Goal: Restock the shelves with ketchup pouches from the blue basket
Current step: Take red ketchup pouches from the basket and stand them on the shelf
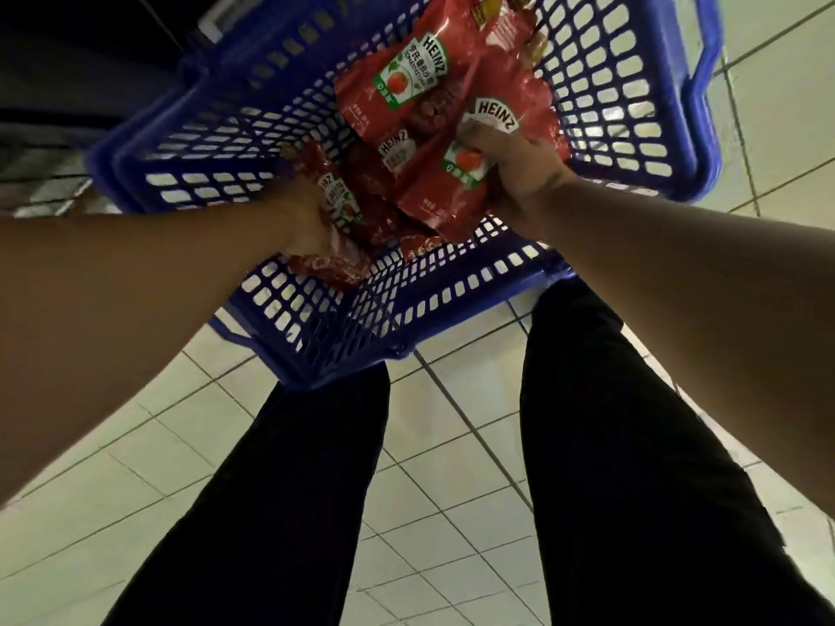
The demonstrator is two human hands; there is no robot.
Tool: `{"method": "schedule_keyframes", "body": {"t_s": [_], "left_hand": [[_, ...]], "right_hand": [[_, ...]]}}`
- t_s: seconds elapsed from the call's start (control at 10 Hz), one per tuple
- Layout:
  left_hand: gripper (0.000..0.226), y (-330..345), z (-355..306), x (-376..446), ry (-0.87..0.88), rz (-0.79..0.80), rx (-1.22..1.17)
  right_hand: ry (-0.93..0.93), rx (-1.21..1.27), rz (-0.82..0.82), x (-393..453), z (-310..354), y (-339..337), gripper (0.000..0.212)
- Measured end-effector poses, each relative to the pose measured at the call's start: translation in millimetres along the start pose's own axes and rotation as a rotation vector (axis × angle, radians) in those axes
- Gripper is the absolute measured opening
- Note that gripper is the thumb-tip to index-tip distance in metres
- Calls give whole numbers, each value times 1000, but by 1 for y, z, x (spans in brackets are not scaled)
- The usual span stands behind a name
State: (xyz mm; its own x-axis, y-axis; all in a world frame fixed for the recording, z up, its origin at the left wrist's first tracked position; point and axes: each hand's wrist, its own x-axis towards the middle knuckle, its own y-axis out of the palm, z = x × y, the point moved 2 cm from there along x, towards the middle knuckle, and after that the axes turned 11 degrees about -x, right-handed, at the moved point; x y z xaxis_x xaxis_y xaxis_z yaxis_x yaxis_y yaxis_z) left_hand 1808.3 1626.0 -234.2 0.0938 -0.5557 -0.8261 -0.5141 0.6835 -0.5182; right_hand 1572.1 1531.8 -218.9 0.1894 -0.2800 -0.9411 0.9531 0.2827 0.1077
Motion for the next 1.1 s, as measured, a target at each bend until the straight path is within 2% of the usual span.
{"method": "schedule_keyframes", "body": {"t_s": [0.1,0.2,0.4,0.5,0.6,0.7,0.8,0.9,1.0,1.1], "left_hand": [[28,-28,-29,-68,30,17,-141],[25,-67,-55,-120,72,-15,-268],[30,-178,-141,-239,251,-1,-403],[27,-245,-199,-307,425,52,-398],[38,-302,-250,-370,566,50,-369],[33,-351,-285,-426,716,-7,-285],[14,-391,-300,-475,825,-197,-192],[22,-416,-287,-511,698,-402,-229],[67,-417,-262,-546,429,-670,-501],[57,-394,-251,-567,221,-891,-1105]], "right_hand": [[65,64,117,-54,6,-6,50],[104,24,223,-114,23,-22,49],[7,-45,355,-241,88,-48,59],[-46,-66,402,-309,132,-49,61],[-69,-107,423,-367,175,-47,65],[-92,-184,461,-413,210,-41,66],[-80,-243,493,-454,239,-29,47],[-110,-320,504,-495,263,-12,27],[-147,-356,506,-535,279,2,34],[-215,-354,513,-568,288,15,33]]}}
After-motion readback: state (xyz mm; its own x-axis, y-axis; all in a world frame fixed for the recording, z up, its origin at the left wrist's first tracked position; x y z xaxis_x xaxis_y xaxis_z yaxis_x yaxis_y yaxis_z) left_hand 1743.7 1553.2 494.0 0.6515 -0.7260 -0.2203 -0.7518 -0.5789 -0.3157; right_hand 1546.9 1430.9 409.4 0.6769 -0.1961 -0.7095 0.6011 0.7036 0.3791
